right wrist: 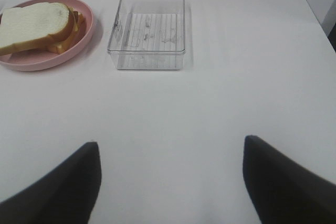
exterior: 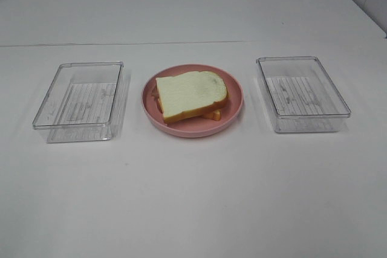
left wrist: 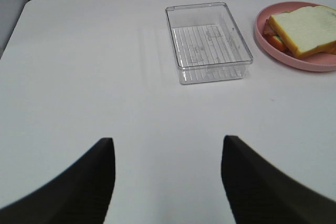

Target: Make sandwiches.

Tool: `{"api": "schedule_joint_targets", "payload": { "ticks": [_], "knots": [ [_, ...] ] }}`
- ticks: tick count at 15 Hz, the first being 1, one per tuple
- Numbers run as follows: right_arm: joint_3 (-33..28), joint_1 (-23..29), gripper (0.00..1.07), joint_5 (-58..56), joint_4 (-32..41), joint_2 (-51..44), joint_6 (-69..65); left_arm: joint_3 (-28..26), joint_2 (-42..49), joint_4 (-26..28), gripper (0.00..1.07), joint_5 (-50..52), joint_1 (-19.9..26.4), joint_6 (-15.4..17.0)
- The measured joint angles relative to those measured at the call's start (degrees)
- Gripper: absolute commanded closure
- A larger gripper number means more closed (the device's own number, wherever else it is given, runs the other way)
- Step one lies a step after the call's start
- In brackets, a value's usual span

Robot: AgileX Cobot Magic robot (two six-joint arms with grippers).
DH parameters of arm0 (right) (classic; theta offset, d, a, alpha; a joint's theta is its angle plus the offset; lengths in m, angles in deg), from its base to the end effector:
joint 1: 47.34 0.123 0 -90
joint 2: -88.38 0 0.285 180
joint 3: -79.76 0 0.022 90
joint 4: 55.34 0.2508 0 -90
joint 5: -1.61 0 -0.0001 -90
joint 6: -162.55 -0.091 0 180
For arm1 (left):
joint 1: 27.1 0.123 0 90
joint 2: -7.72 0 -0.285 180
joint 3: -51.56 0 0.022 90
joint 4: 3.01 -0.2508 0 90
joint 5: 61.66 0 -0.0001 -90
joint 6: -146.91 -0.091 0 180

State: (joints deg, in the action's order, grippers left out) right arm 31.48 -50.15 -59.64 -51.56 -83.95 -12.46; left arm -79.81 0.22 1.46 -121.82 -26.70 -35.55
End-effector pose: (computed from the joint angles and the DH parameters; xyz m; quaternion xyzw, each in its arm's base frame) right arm -0.0059 0.0056 0.2782 -0.0178 0.8529 -0.0025 0.5218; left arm -0.0051 -0.0062 0.2780 0.0166 0.8486 -0.0258 0.5282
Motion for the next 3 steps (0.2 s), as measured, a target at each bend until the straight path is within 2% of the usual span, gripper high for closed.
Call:
{"api": "schedule_joint_targets", "payload": {
  "ticks": [3],
  "knots": [
    [0.0, 0.0, 0.34, 0.0, 0.0, 0.0, 0.0, 0.0, 0.0, 0.0, 0.49, 0.0, 0.0, 0.0]
  ]
}}
